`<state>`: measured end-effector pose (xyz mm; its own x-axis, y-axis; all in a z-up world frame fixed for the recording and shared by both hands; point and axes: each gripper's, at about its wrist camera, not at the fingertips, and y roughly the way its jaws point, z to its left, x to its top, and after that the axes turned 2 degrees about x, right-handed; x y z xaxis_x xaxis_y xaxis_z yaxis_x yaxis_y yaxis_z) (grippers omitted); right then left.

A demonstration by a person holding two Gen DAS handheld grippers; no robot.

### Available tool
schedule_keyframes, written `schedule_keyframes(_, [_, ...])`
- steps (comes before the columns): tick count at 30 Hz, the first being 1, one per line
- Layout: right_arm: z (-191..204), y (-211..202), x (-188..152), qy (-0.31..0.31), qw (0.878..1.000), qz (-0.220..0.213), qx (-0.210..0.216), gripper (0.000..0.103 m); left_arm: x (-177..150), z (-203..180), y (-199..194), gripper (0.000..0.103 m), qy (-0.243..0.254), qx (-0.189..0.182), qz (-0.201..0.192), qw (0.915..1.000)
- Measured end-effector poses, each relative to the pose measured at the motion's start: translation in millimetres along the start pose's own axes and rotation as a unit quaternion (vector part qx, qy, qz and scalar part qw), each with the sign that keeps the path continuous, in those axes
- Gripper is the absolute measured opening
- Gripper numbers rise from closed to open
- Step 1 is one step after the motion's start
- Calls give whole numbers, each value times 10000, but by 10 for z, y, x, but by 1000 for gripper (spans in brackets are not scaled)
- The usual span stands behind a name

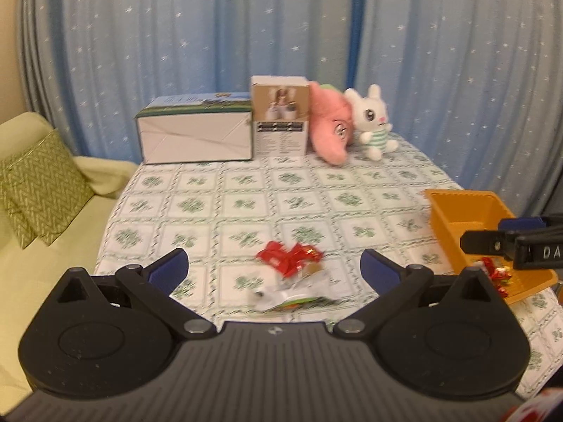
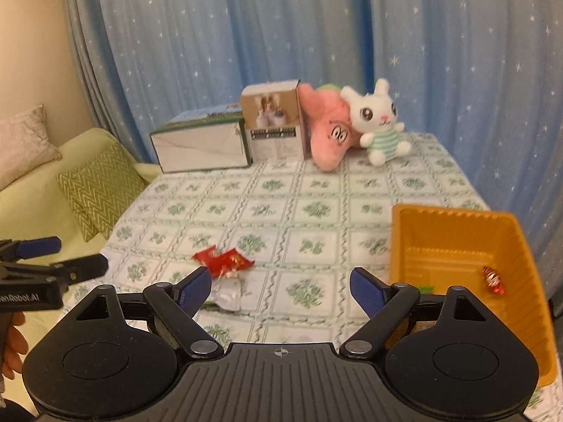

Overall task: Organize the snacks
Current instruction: 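Grasp the silver-and-green snack bag with the left tool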

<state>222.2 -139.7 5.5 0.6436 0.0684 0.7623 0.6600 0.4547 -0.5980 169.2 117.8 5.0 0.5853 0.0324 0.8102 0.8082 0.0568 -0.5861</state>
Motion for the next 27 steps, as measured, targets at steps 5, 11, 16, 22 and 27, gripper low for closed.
schedule_keyframes(5, [47,251,-159,11,9997,227,22,86,-152,183,132,103,24,239,103,9997])
schedule_keyframes(11, [83,510,-302,-25,9992,356,167,86,-345,293,320,103,200,424,174,9988])
schedule_keyframes(16, [141,739,-381,-111,9983,492,282,86,-479,342,543,102,269,290,297,9988])
schedule_keyframes(22, [104,1016,-363,-183,9972,678,266,86,-577,240,894,93,818,-84,472,9955])
schedule_keyframes(27, [73,1160,-334,-204,9965,767,258,86,-572,102,1147,90,1532,-297,449,9867])
